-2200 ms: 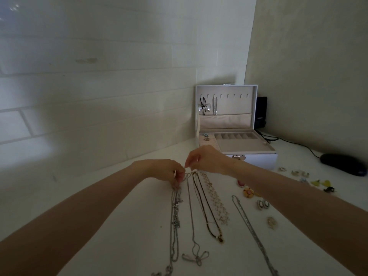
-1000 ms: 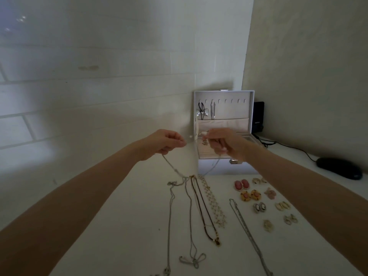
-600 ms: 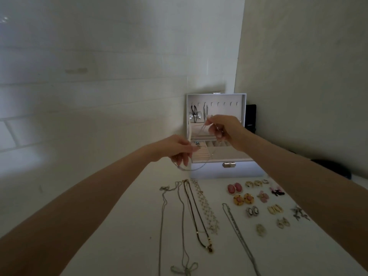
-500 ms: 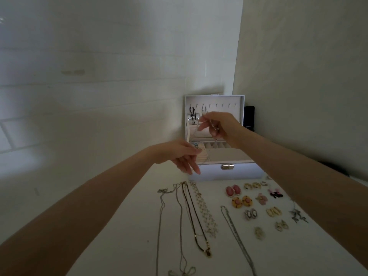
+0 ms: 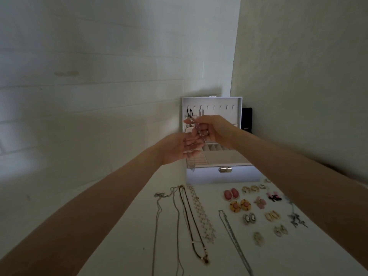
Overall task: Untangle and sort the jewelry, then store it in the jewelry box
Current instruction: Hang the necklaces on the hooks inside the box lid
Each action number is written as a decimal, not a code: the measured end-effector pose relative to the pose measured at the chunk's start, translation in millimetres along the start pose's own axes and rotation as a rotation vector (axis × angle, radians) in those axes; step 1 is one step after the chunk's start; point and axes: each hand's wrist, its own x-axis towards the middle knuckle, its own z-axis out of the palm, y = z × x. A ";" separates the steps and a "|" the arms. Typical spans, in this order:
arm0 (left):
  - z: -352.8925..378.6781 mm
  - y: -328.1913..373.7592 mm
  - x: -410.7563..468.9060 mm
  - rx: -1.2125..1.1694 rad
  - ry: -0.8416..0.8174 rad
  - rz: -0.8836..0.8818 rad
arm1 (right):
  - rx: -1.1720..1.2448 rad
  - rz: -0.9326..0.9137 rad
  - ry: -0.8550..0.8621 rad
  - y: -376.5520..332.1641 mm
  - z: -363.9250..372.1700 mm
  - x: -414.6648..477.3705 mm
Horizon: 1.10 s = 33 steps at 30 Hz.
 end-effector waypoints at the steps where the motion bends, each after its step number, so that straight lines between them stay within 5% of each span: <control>1: -0.9 -0.2 0.1 -0.027 0.007 0.014 | 0.005 -0.001 0.006 2.3 -0.7 1.0; 13: 5.5 9.0 16.5 -0.178 0.068 0.104 | 0.005 -0.061 0.133 11.1 -8.7 9.0; 20: 6.4 8.0 29.6 0.031 0.155 0.172 | 0.065 -0.041 0.204 30.9 -21.0 6.7; 33: 0.2 -8.7 30.3 0.408 0.198 0.295 | -0.289 0.015 0.292 41.1 -29.7 6.4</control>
